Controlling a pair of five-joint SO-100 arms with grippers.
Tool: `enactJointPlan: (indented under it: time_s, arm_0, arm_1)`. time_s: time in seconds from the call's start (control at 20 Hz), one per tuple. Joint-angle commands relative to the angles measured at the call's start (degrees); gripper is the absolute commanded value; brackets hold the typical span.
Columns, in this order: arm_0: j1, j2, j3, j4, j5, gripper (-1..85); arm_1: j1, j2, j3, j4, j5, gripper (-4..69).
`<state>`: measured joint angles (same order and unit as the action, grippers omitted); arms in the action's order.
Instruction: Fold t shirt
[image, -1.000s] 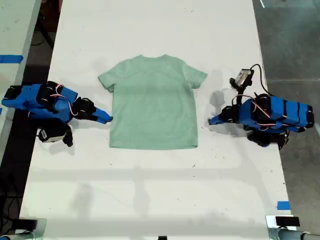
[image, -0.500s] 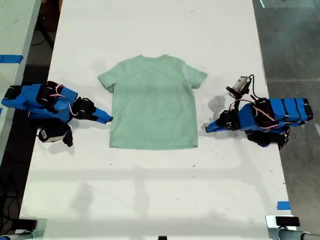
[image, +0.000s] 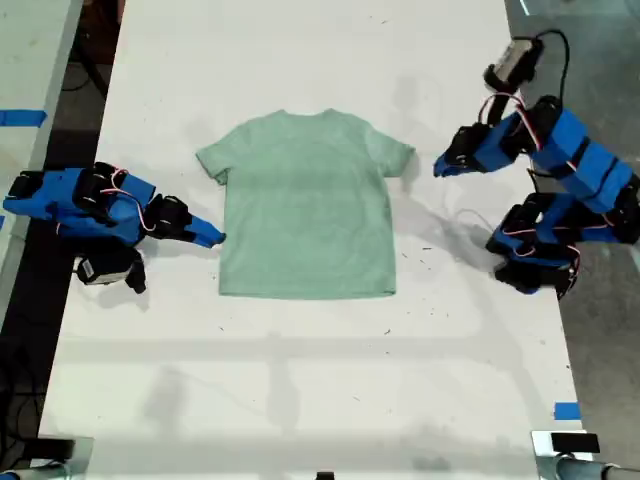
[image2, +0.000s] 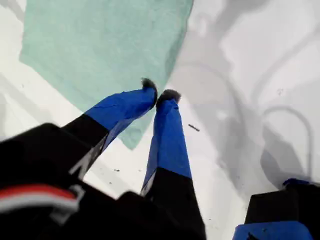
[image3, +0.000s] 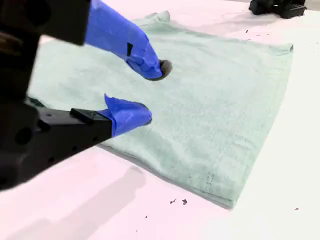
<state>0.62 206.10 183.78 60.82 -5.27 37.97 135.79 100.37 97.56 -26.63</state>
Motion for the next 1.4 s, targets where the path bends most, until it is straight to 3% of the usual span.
enactJointPlan:
  time_s: [0.0, 0.35, 0.5, 0.7, 1.0, 1.05, 1.1, 1.15, 1.35]
  arm_0:
    - [0.5, 0.4, 0.5, 0.2, -1.1, 11.1]
    - [0.5, 0.4, 0.5, 0.2, -1.1, 11.1]
    - [0.5, 0.4, 0.5, 0.2, -1.1, 11.1]
    - [0.5, 0.4, 0.5, 0.2, -1.1, 11.1]
    - [0.5, 0.4, 0.5, 0.2, -1.1, 11.1]
    - [0.5, 0.4, 0.5, 0.2, -1.1, 11.1]
    - [0.5, 0.4, 0.5, 0.2, -1.1, 11.1]
    - [0.5, 0.4, 0.5, 0.2, -1.1, 11.1]
    - [0.5, 0.4, 0.5, 0.2, -1.1, 11.1]
  arm_1:
    - [8.2, -15.0, -13.6, -0.1, -6.2, 4.4]
    - [19.5, -28.1, -14.4, -13.0, -15.8, 3.9]
    - [22.3, -36.4, -14.6, -19.6, -19.5, 9.6]
    - [22.0, -51.9, -20.0, -22.1, -21.0, 21.1]
    - [20.4, -58.1, -19.6, -27.2, -20.5, 21.8]
    - [20.4, -58.8, -19.6, -27.6, -20.7, 21.6]
    - [20.5, -59.2, -19.7, -27.9, -20.7, 16.8]
    - [20.6, -59.5, -19.3, -28.1, -20.4, 7.6]
    - [20.7, -58.6, -19.1, -27.8, -20.7, 0.9]
